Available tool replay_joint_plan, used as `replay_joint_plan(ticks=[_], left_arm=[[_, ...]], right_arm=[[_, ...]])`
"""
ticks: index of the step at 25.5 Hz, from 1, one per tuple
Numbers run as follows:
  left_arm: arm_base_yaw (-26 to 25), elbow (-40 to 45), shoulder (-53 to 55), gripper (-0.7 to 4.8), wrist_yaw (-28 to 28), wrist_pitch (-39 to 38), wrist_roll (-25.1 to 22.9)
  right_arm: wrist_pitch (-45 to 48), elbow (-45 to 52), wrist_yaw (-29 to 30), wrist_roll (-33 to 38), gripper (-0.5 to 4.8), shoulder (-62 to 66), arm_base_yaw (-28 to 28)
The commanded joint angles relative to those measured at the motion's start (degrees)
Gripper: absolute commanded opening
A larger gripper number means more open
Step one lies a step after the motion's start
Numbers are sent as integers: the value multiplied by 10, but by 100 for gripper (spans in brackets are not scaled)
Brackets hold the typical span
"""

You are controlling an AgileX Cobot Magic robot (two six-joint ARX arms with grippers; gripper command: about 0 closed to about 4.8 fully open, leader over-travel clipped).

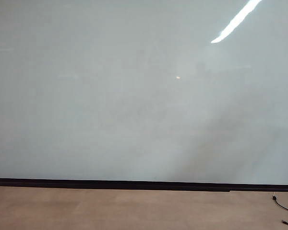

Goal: Pick up the pen on the shelf to the right of the whiteboard and write the letter A.

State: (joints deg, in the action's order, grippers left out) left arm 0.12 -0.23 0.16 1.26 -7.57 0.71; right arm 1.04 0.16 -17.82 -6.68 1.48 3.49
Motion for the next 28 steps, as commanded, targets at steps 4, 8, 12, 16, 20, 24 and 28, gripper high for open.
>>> replay_joint_plan(ticks=[4, 8, 12, 16, 20, 24, 28], left_arm=[[0, -2, 0, -5, 0, 3, -2], [0, -2, 0, -4, 0, 3, -3], [0, -2, 0, -4, 0, 3, -2], [0, -2, 0, -4, 0, 3, -3], [0, -2, 0, -4, 0, 3, -3], [0, -2, 0, -4, 0, 3, -2], [0, -2, 0, -5, 0, 3, -2]], right_arm=[[48, -2, 31, -9, 223, 33, 28], [75, -2, 56, -14, 235, 56, 57], [117, -2, 113, -14, 234, 110, 107], [207, -3, 153, -15, 235, 183, 143], [307, -3, 212, -23, 249, 286, 178], [382, -3, 234, -24, 248, 363, 194], [540, -5, 280, -37, 276, 494, 225]])
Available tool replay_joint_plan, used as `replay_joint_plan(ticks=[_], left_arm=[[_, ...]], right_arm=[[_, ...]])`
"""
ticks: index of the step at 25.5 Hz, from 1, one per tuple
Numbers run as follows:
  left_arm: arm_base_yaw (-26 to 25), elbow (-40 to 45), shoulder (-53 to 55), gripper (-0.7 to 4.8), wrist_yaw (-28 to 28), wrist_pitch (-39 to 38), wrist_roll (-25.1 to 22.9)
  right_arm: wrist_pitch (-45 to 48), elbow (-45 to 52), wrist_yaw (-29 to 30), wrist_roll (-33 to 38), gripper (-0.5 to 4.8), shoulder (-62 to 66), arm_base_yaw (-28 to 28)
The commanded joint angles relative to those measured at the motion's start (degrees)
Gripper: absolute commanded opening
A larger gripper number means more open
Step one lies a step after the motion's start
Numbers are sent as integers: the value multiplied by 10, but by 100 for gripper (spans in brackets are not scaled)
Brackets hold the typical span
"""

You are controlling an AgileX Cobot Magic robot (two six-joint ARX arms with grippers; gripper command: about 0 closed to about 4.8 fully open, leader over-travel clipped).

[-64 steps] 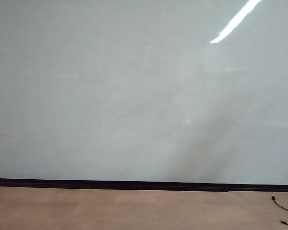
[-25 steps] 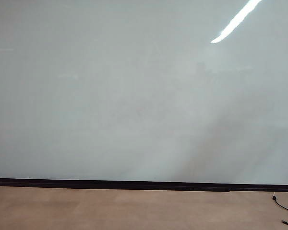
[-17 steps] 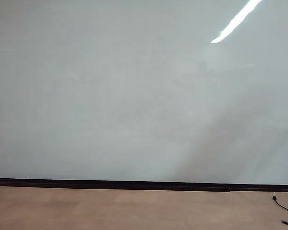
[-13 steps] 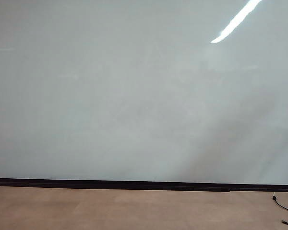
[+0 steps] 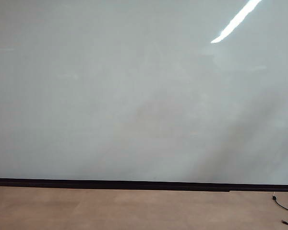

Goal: Pick up the pen on the shelf to the right of the whiteboard and write the letter A.

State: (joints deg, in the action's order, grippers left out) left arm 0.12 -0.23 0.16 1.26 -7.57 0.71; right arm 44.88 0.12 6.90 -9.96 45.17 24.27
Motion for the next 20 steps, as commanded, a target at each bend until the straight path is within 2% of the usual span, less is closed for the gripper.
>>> replay_joint_plan(ticks=[1, 7, 8, 9, 10, 14, 20], left_arm=[[0, -2, 0, -4, 0, 3, -3], [0, -2, 0, -4, 0, 3, -2], [0, -2, 0, -4, 0, 3, -3], [0, -2, 0, -5, 0, 3, -2], [0, -2, 0, -5, 0, 3, -2], [0, -2, 0, -5, 0, 3, -3], [0, -2, 0, -4, 0, 3, -3]], right_arm=[[129, -5, 43, -3, 276, 82, 24], [290, -21, 102, 14, 285, 253, 48], [348, -33, 119, 19, 339, 316, 49], [364, -39, 125, 24, 353, 342, 50], [362, -60, 137, 30, 369, 384, 52], [362, -94, 153, 31, 369, 436, 51], [362, -145, 179, 31, 369, 446, 65]])
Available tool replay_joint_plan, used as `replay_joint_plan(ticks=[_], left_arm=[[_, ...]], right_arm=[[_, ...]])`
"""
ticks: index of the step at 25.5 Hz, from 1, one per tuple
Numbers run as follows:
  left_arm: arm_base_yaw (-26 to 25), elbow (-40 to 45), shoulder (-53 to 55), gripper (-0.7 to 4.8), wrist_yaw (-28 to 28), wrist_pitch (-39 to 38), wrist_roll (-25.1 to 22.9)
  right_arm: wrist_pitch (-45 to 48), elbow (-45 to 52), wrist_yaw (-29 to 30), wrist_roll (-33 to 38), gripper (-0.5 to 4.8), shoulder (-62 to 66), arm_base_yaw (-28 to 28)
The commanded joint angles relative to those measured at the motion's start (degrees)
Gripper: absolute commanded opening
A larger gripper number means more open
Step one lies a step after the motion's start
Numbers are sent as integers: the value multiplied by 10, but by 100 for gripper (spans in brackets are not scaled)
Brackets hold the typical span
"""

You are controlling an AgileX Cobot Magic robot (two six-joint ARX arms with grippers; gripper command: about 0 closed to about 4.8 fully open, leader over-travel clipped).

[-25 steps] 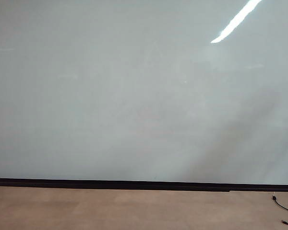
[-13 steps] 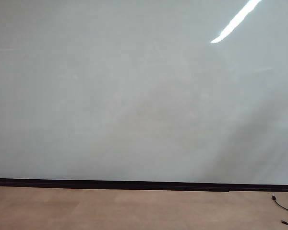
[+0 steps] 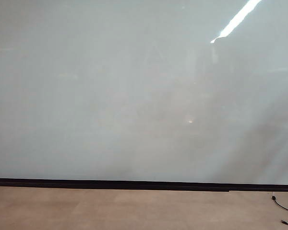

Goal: Pick up the pen on the shelf to the right of the whiteboard and write the letter A.

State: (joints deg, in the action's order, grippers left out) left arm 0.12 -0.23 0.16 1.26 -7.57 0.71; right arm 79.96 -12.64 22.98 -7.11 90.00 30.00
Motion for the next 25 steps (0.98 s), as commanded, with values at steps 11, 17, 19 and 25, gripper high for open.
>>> replay_joint_plan(ticks=[11, 17, 19, 25], left_arm=[[0, -2, 0, -4, 0, 3, -3], [0, -2, 0, -5, 0, 3, -3], [0, -2, 0, -4, 0, 3, -3], [0, -2, 0, -4, 0, 3, -2]], right_arm=[[10, -48, 61, 7, 423, -2, 19], [10, -99, 83, 29, 422, 68, 23], [11, -115, 83, 43, 422, 91, 23], [11, -196, 143, 109, 418, 188, 20]])
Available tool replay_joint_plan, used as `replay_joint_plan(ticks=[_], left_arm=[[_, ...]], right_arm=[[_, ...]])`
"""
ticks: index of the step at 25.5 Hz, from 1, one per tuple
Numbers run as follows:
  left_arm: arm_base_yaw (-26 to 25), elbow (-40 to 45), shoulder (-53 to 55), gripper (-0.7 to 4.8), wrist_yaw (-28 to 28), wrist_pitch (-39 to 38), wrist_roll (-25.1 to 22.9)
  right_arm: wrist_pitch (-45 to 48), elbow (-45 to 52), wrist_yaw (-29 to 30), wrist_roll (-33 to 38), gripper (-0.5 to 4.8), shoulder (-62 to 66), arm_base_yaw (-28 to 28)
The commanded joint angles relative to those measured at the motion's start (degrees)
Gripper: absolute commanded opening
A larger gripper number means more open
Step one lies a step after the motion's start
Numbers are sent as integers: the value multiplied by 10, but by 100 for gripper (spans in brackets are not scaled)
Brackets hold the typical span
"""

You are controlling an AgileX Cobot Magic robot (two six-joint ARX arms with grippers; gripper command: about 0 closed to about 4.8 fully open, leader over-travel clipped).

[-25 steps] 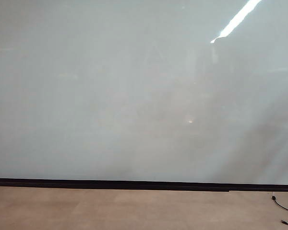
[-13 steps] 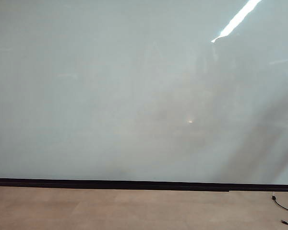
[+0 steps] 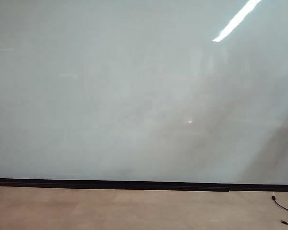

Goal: Pick up the pen on the shelf to the right of the whiteboard and write the letter A.

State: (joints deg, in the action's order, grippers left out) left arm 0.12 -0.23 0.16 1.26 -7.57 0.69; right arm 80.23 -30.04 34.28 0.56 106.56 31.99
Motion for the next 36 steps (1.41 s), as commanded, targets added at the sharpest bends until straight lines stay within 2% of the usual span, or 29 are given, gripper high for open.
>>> replay_joint_plan(ticks=[1, 4, 8, 21, 23, 24, 32, 36], left_arm=[[0, -2, 0, -4, 0, 3, -2], [0, -2, 0, -4, 0, 3, -2], [0, -2, 0, -4, 0, 3, -2], [0, -2, 0, -4, 1, 3, -2], [0, -2, 0, -4, 0, 3, -2], [0, -2, 0, -4, 0, 3, -2], [0, -2, 0, -4, 0, 3, -2], [0, -2, 0, -5, 0, 3, -2]], right_arm=[[9, -29, 35, 38, 418, 30, 0], [9, -38, 34, 49, 412, 40, 0], [9, -41, 34, 56, 364, 41, 1], [9, -67, 46, 104, 363, 68, 1], [9, -67, 41, 105, 313, 70, 1], [9, -68, 40, 104, 305, 71, 1], [9, -85, 40, 104, 304, 75, -1], [9, -86, 39, 104, 274, 75, -1]])
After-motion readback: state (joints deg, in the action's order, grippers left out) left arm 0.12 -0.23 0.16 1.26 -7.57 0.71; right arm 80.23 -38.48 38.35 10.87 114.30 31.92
